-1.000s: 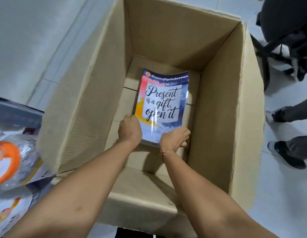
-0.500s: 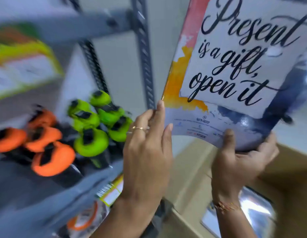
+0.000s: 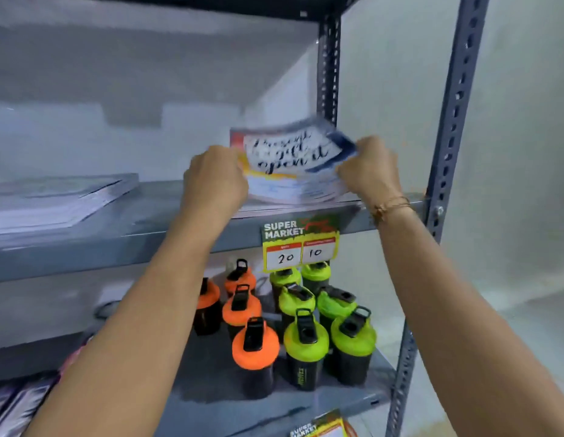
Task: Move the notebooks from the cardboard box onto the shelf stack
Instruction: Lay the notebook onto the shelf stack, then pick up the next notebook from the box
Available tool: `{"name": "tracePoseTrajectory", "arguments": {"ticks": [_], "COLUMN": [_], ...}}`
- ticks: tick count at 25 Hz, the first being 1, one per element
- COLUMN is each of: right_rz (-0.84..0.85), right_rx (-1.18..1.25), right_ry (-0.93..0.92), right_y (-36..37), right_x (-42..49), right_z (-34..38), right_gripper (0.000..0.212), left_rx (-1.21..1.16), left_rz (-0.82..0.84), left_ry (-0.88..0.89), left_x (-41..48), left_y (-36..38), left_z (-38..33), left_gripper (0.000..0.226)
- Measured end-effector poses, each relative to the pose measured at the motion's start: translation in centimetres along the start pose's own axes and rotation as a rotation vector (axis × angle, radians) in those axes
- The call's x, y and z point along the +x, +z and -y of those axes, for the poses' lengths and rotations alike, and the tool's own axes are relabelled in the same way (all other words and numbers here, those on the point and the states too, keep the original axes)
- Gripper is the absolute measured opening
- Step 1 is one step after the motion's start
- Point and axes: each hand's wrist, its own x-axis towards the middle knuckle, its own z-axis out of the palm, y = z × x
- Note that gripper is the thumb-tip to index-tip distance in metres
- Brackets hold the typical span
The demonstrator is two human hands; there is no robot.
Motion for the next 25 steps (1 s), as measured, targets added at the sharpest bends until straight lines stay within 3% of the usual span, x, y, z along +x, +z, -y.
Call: {"name": "tracePoseTrajectory", "arguments": {"ticks": [2, 4, 6, 7, 9, 11, 12, 13, 15, 18, 20, 22, 25], "right_rz": [0.155, 0.244, 0.255, 0.206, -0.126, -0.635, -0.785, -0.845, -0.797, -0.648, -0.503, -0.324, -0.209], "right_rx": [-0.099, -0.179, -0.237, -0.211, -0.023, 0.132, 0.15, 0.094, -0.026, -0.197, -0.337, -0.381, -0.353], "right_ry": [0.089, 0.109, 0.111, 0.074, -0.136, -0.34, -0.333, -0.225, 0.164, 0.883, 1.253, 1.598, 1.981], "right_y": [1.4, 1.9, 1.8, 1.7, 0.7, -1.0, -1.4, -1.8, -2.4, -3.3, -3.8, -4.0, -3.8], "right_x": [0.8, 1.1, 1.1, 0.8, -1.4, -6.2, -9.1, -12.1, -18.8, -30.8, -38.0, -43.6, -48.4], "right_z": [-0.4, -0.5, -0.6, -1.1, -3.5, -8.4, -12.0, -16.8, -27.9, -42.9, -49.0, -52.4, -55.3], "right_gripper": [0.024, 0.015, 0.004, 0.014, 0.028, 0.027, 0.023, 0.021, 0.023, 0.035, 0.038, 0.038, 0.053], "left_rx": [0.13, 0.189, 0.214, 0.224, 0.214, 0.149, 0.1, 0.048, -0.076, -0.099, 0.037, 0.23, 0.331], "left_rz": [0.088, 0.111, 0.084, 0.043, -0.111, -0.236, -0.213, -0.081, 0.349, 1.204, 1.573, 1.72, 1.715], "left_ry": [-0.017, -0.003, 0.014, 0.04, 0.181, 0.452, 0.603, 0.724, 0.839, 0.77, 0.824, 0.802, 0.514], "left_x": [0.7, 0.7, 0.3, -0.2, -2.3, -6.7, -9.7, -13.1, -20.5, -33.6, -41.9, -48.3, -54.8], "left_y": [0.6, 0.5, 0.3, 0.5, 1.9, 5.9, 8.6, 12.1, 20.2, 32.9, 39.8, 45.1, 49.9], "left_z": [1.0, 1.1, 0.5, -0.1, -2.2, -5.2, -6.6, -8.4, -11.3, -13.9, -13.3, -11.0, -6.7], "left_gripper": [0.029, 0.029, 0.028, 0.029, 0.028, 0.025, 0.022, 0.021, 0.022, 0.027, 0.029, 0.035, 0.043]}}
